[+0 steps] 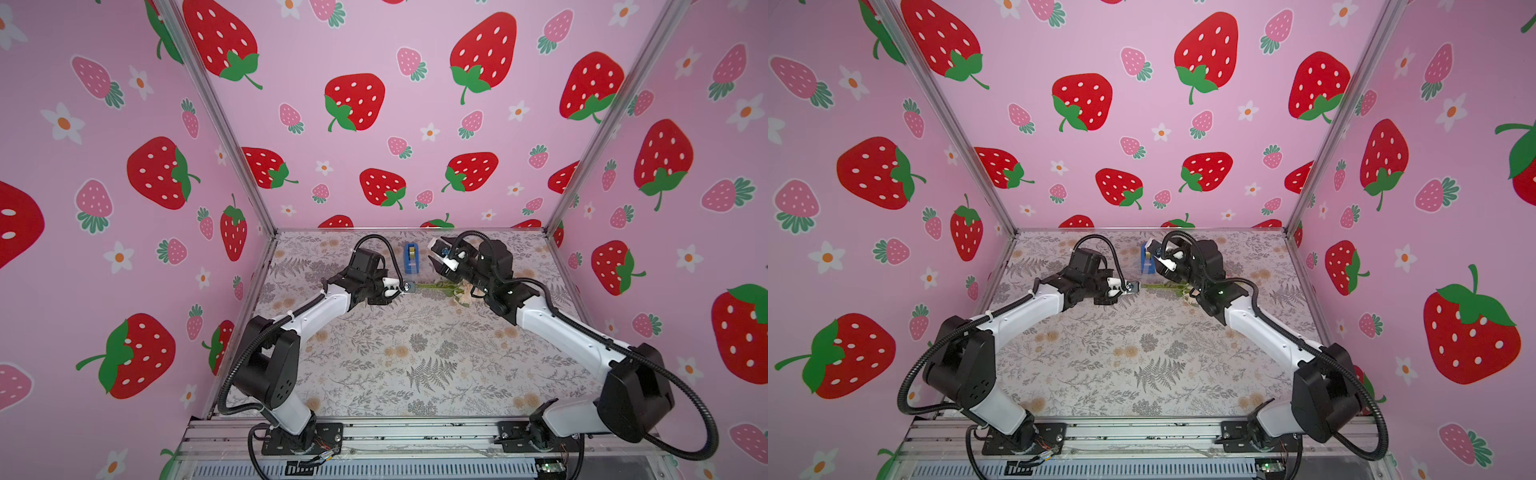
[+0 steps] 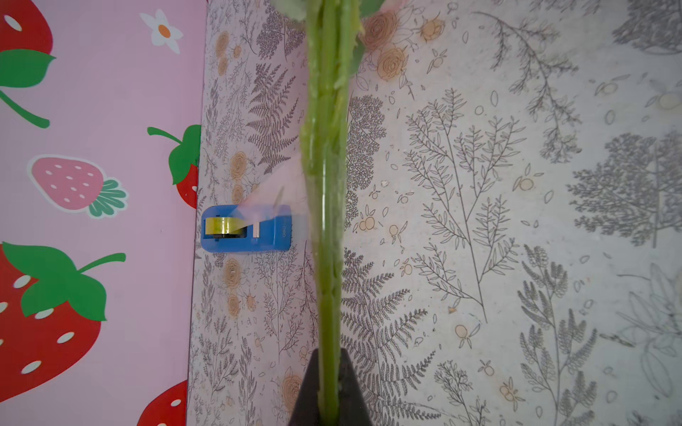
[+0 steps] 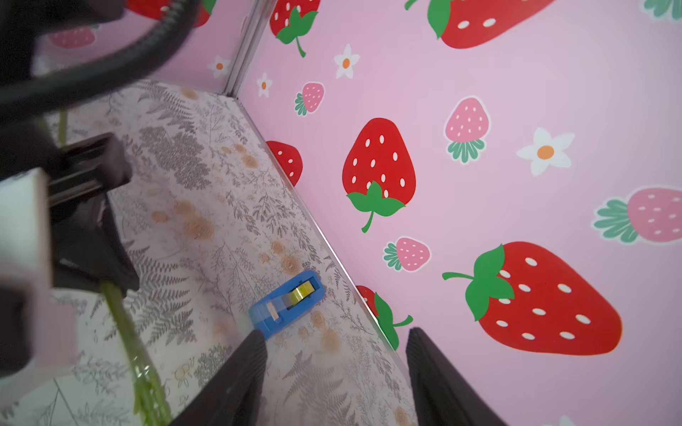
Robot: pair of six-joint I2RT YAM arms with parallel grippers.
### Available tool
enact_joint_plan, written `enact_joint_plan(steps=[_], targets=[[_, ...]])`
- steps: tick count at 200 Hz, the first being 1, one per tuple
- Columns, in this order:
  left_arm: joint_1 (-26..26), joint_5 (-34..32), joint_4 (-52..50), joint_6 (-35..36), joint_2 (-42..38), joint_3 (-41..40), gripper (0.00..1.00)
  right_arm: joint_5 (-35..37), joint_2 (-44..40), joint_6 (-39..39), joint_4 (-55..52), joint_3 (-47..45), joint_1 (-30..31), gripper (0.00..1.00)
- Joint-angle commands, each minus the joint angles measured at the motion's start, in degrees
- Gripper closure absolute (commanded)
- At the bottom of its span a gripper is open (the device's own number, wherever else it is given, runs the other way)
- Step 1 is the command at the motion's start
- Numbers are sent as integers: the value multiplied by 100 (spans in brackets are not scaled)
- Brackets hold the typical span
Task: Wrap bouquets with tape
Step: Wrap the tape around the bouquet, then tear off the tape using the Tape Cutter.
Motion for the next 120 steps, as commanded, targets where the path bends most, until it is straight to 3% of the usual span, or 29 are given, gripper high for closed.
enact_joint_plan(steps=[1,29,56,120], targets=[[-123,197,236,196,-320,-210,100,-384,542,1784,-542,588,-252,41],[-215,152,116,136,-460,-547,100,-721,1684,2456,-1830,1869,-327,52],[-272,187,182,-47,-482,-820,100,-1102,2677,2844,-2857,2885,-327,53],[-259,226,348,-321,-174,-978,100,-1188,3821,4249,-3250,3400,-353,55]])
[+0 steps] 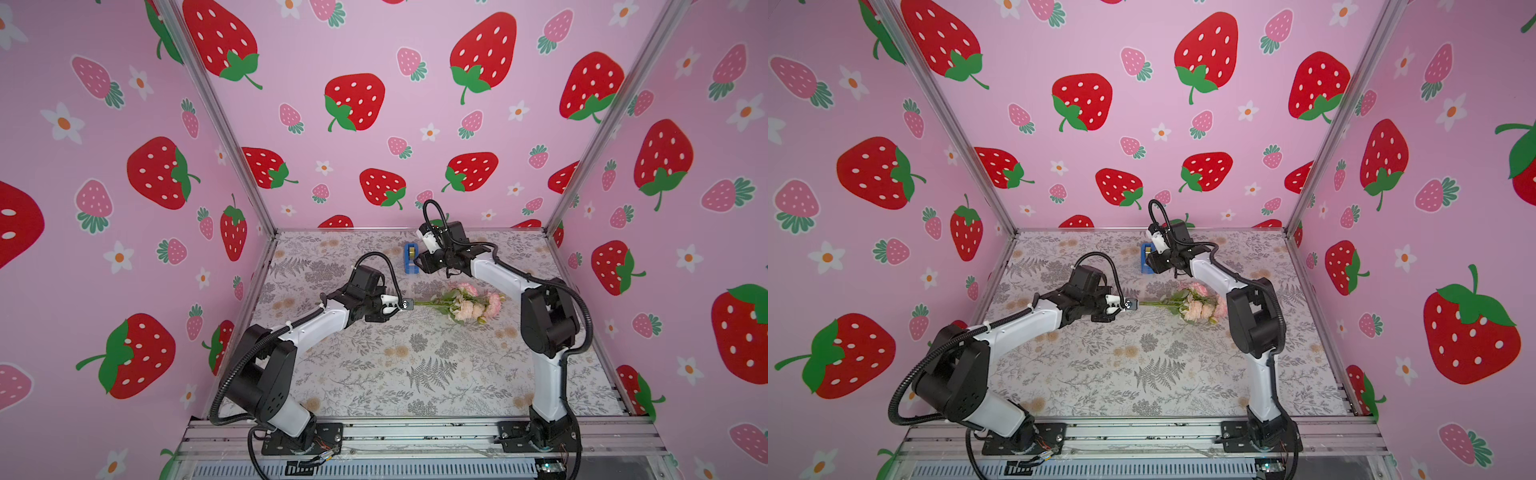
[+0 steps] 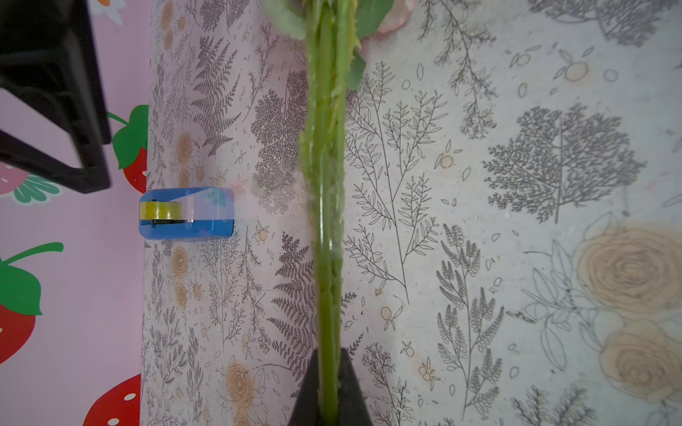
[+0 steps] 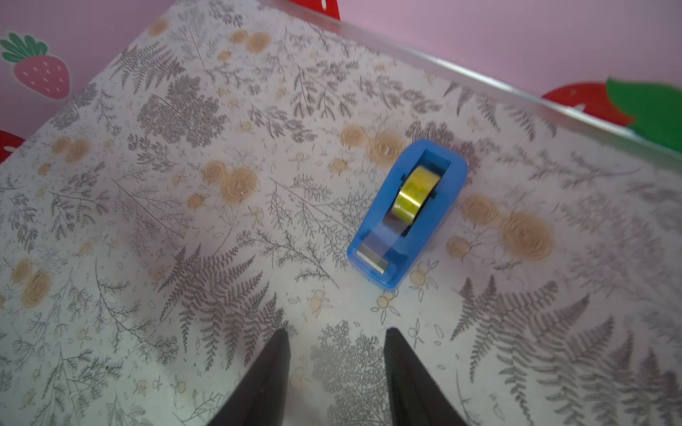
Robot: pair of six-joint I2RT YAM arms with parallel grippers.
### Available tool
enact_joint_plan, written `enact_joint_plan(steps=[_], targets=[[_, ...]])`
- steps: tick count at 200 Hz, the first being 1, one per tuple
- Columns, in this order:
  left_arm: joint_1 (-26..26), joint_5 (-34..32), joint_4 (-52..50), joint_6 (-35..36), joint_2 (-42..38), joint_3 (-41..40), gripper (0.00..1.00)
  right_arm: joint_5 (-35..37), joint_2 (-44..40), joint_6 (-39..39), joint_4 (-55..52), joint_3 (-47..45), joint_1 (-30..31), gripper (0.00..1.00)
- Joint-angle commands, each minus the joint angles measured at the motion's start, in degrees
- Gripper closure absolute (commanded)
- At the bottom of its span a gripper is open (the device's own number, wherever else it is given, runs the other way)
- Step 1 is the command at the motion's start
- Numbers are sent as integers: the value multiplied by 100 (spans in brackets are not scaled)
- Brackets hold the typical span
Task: Wrap bouquets with tape
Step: Tear off the tape using the Tape Cutter.
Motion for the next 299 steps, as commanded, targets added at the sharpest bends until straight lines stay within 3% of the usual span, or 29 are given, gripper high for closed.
enact_joint_plan(steps=[1,54,77,144,205,299], targets=[[-40,388,111,-80,133,-30,100,-211,229,878,-354,301,5,55],[-18,526,147,-236,458,116,100,-356,679,1654,-93,521,-21,54],[17,528,175,-271,566,149,100,-320,778,1862,42,467,-54,59],[63,677,-38,-356,701,278,100,-299,1008,2140,449,386,-178,65],[66,651,-157,-341,787,349,100,-800,1105,2517,1001,237,-240,66],[62,653,-301,-311,800,409,100,-891,1304,2748,1041,-25,-267,70]])
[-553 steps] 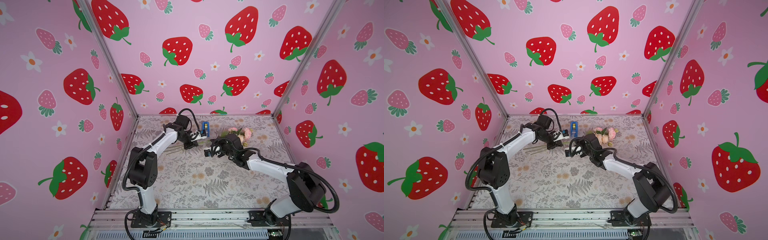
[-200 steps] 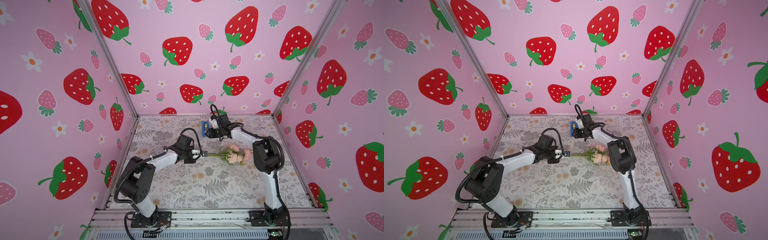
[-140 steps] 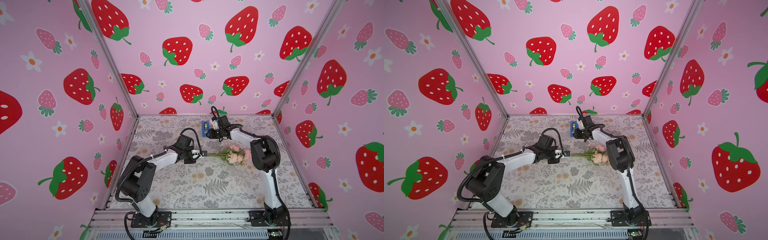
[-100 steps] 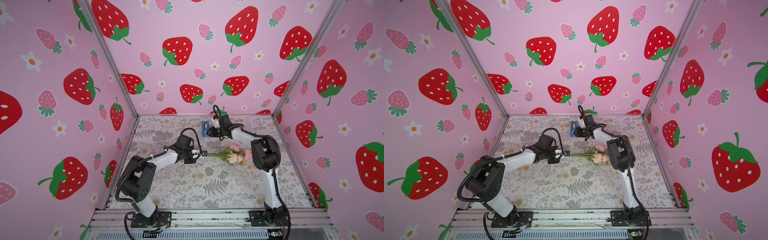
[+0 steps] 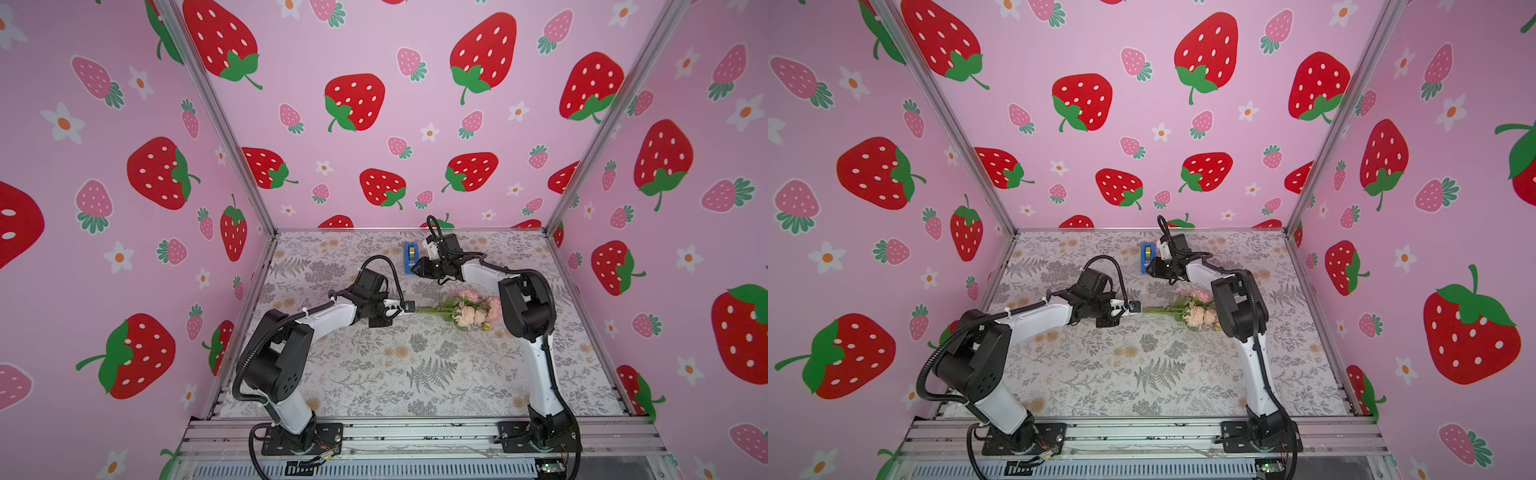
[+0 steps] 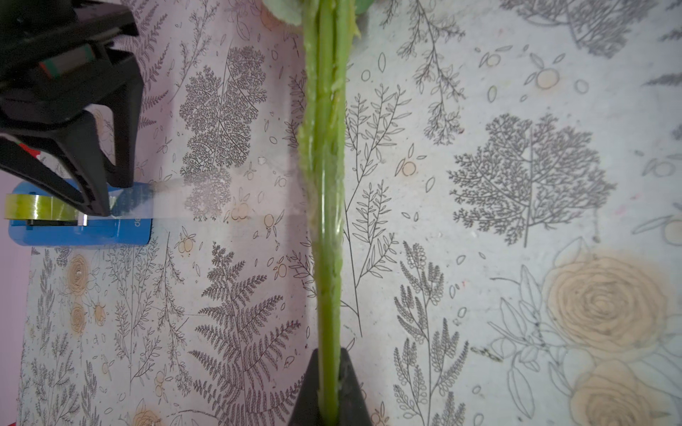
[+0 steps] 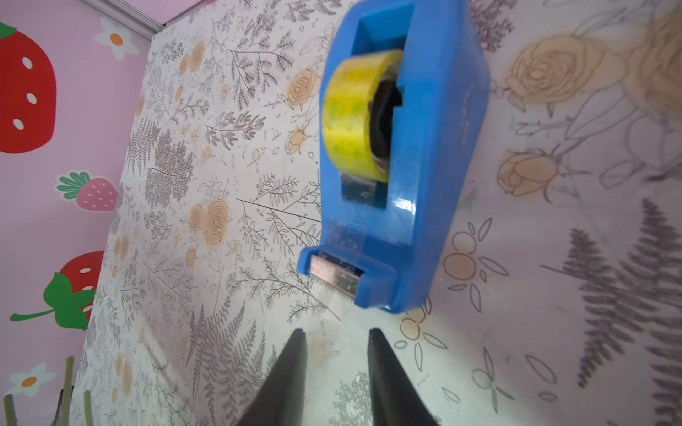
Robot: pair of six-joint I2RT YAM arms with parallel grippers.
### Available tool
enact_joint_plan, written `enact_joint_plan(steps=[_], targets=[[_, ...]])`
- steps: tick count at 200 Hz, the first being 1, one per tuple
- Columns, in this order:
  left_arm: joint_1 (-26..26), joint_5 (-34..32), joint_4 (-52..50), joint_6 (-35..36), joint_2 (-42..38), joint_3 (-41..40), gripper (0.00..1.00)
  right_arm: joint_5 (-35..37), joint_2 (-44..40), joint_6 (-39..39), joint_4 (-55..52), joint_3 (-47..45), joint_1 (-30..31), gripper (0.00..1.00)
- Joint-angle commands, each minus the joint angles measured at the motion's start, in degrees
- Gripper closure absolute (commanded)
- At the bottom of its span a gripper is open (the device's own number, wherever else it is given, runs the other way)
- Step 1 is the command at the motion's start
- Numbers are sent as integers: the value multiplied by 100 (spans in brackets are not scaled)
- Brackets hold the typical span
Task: Wrap bouquets with tape
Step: Tear off the tape using the Tape Cutter.
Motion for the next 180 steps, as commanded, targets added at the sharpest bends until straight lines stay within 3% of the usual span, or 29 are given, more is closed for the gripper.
enact_joint_plan(steps=[1,41,61,113,180], targets=[[11,203,-184,50,67,259,100,-32,119,189,73,-138,-25,71],[0,225,-389,96,59,369,100,-188,209,213,174,-116,-25,85],[2,191,-345,106,35,373,100,-76,209,227,73,-170,-45,100],[-7,137,-280,147,-88,391,100,529,318,-4,-755,-84,-34,100],[-40,76,-208,135,-171,369,100,433,492,-202,-1103,37,58,100]])
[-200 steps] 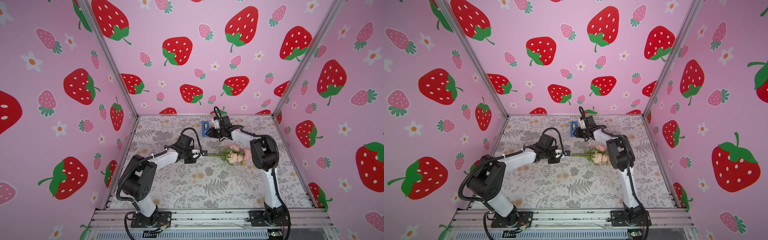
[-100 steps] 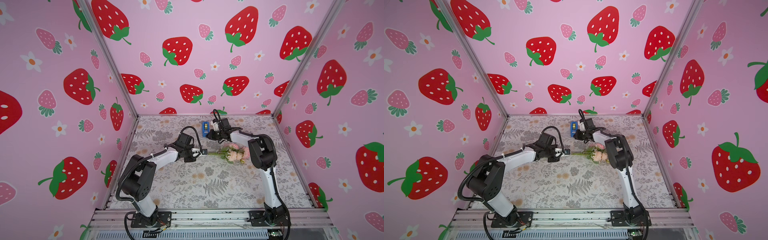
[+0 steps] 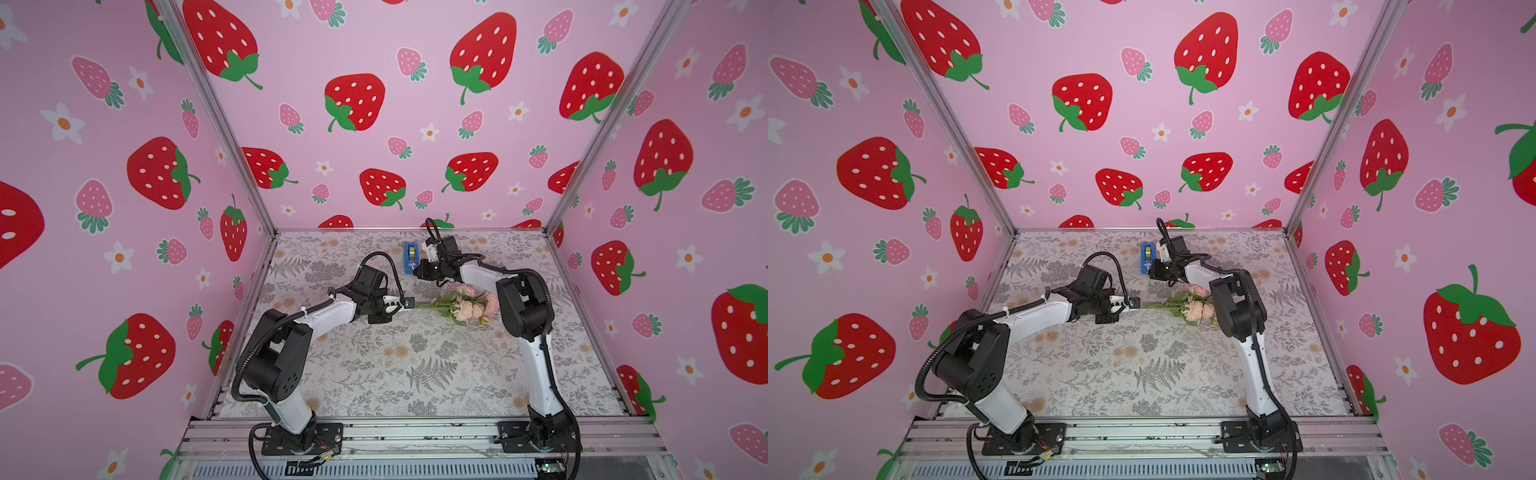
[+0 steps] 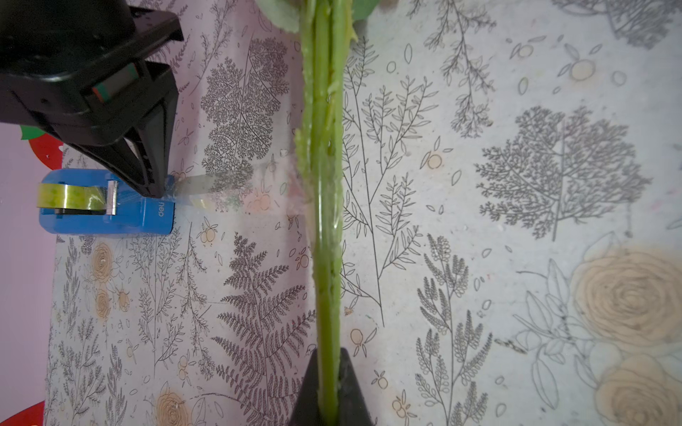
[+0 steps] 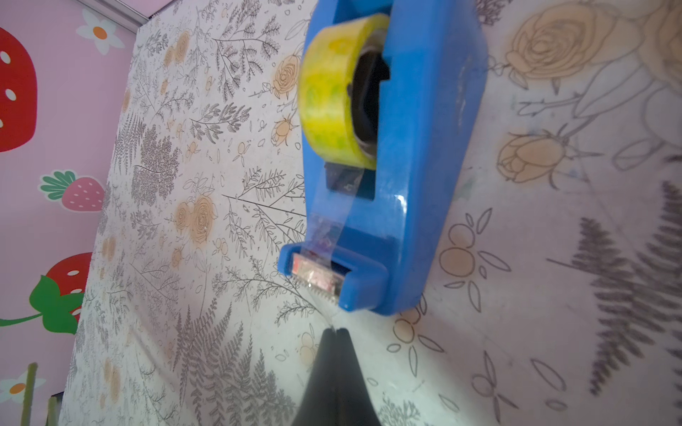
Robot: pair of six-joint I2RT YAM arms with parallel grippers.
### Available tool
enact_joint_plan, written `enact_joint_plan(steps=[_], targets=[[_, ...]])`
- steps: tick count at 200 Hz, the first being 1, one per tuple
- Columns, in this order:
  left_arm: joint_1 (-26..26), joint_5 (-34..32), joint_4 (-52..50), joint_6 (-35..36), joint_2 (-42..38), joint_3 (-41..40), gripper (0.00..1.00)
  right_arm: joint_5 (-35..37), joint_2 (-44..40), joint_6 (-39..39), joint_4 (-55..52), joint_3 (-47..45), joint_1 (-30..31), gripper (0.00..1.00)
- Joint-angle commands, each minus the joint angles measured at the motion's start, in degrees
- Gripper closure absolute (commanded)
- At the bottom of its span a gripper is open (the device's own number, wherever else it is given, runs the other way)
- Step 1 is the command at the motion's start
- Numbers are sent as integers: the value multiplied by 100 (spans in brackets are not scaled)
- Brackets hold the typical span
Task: Wrap bouquets with tape
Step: Tear off the tape using the Tape Cutter.
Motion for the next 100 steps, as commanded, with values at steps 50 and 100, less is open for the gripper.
enact_joint_plan(steps=[50,100], targets=[[-105,194,2,95,-215,177,100,608,489,-365,-1501,58,194,100],[-114,154,39,137,-288,152,100,816,507,-373,-1782,-64,268,100]])
